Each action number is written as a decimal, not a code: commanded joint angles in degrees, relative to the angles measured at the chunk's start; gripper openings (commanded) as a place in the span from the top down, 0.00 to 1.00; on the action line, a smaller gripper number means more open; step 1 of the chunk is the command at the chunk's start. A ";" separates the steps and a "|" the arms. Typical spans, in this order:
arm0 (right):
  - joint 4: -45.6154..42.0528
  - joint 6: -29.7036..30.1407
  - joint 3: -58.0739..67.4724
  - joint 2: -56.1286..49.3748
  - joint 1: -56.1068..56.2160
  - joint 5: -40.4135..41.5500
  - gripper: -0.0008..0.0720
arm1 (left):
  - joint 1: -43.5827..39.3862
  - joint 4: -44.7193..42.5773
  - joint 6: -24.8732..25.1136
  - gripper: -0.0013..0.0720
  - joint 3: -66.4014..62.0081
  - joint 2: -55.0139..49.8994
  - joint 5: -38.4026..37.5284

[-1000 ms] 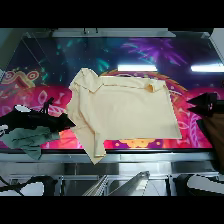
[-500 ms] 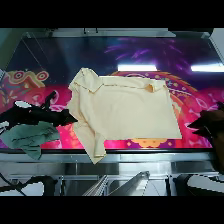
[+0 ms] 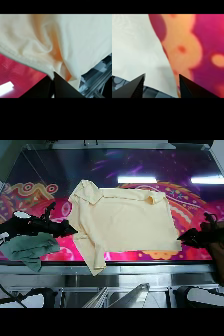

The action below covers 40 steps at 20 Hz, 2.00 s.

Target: Fold the shirts.

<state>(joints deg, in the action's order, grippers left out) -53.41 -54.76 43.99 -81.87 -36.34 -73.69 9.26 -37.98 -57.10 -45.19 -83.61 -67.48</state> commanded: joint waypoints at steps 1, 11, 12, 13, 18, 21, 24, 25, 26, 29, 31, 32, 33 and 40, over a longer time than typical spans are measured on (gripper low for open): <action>-0.31 0.28 -0.22 -1.33 3.32 1.66 0.34 | 0.04 0.00 0.02 0.94 -0.07 0.04 -0.50; 2.01 1.68 -0.24 -2.93 3.69 -3.96 0.71 | 0.04 0.02 0.02 0.95 -0.04 0.04 -1.40; 2.03 1.68 -0.24 -2.93 3.69 -4.79 0.81 | 0.04 0.02 0.02 0.95 -0.04 0.04 -1.40; 2.01 1.66 -0.24 -2.93 3.69 -5.73 0.81 | 0.04 0.02 0.04 0.94 -0.04 0.04 -1.42; 2.03 1.66 -0.24 -2.93 3.69 -6.05 0.97 | 0.04 0.02 0.04 0.94 -0.04 0.04 -1.60; 2.08 1.60 -0.24 -2.93 3.63 -5.09 0.97 | 0.04 0.02 0.04 0.94 -0.04 0.04 -1.60; 2.05 -3.65 -0.24 -3.52 3.65 -4.81 0.97 | 0.04 0.07 0.04 0.94 -0.07 0.04 -1.55; 2.10 -5.60 -0.24 -4.07 3.65 -4.94 0.97 | 0.04 0.09 0.07 0.94 -0.07 0.04 -1.57; 2.08 -7.61 -0.24 -4.66 3.65 -4.98 0.97 | 0.04 0.09 0.04 0.94 -0.07 0.04 -1.62; 2.08 -10.01 -0.24 -6.14 3.65 -4.98 0.97 | 0.04 0.17 0.04 0.94 -0.07 0.04 -2.10; 2.12 -10.03 -0.24 -6.19 3.65 -5.07 0.97 | 0.04 0.15 0.04 0.94 -0.07 0.04 -2.95; 2.12 -10.03 -0.24 -6.19 3.65 -5.22 0.97 | 0.04 0.17 0.02 0.94 -0.07 0.04 -3.19; 2.12 -10.03 -0.24 -6.19 3.65 -5.25 0.97 | 0.04 0.17 0.02 0.94 -0.07 0.04 -3.21; 8.92 -6.45 0.46 -1.95 3.58 -7.82 0.97 | 0.63 0.94 0.48 0.95 -4.09 3.78 -10.64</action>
<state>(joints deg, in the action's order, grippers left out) -49.34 -63.70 43.94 -86.48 -32.71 -79.20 9.45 -37.50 -56.86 -46.85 -82.43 -72.90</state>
